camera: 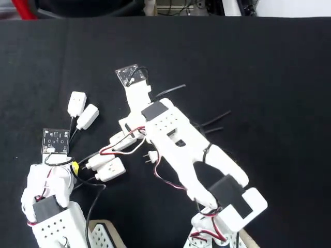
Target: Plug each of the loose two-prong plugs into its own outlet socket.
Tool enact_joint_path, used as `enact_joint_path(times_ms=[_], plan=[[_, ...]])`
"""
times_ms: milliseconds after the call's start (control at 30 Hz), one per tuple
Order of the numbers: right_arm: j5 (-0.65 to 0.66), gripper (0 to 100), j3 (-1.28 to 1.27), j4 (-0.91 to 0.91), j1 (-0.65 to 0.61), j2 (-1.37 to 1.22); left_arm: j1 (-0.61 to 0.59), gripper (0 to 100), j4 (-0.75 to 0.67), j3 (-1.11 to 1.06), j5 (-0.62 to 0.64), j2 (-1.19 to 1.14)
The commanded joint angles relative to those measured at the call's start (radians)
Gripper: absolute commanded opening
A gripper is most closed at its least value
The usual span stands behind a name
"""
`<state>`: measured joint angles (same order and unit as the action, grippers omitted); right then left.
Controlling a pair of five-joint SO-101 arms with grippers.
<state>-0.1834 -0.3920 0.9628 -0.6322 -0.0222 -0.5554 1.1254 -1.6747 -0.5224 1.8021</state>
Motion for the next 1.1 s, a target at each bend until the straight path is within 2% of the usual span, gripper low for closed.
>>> enact_joint_path(times_ms=[0, 267, 800, 1067], plan=[[0.020, 1.1, 0.053, -0.018, 0.011, 0.004, 0.013, 25, 0.000, -0.007, -0.005, 0.011], [0.025, 1.1, 0.036, -0.015, -0.035, 0.002, 0.015, 25, 0.000, -0.007, -0.006, 0.011], [0.140, 1.1, -0.004, -0.018, -0.043, -0.001, 0.015, 25, 0.006, -0.007, -0.037, 0.011], [0.143, 1.1, 0.053, -0.015, -0.043, -0.137, 0.016, 25, 0.006, -0.008, -0.038, 0.011]])
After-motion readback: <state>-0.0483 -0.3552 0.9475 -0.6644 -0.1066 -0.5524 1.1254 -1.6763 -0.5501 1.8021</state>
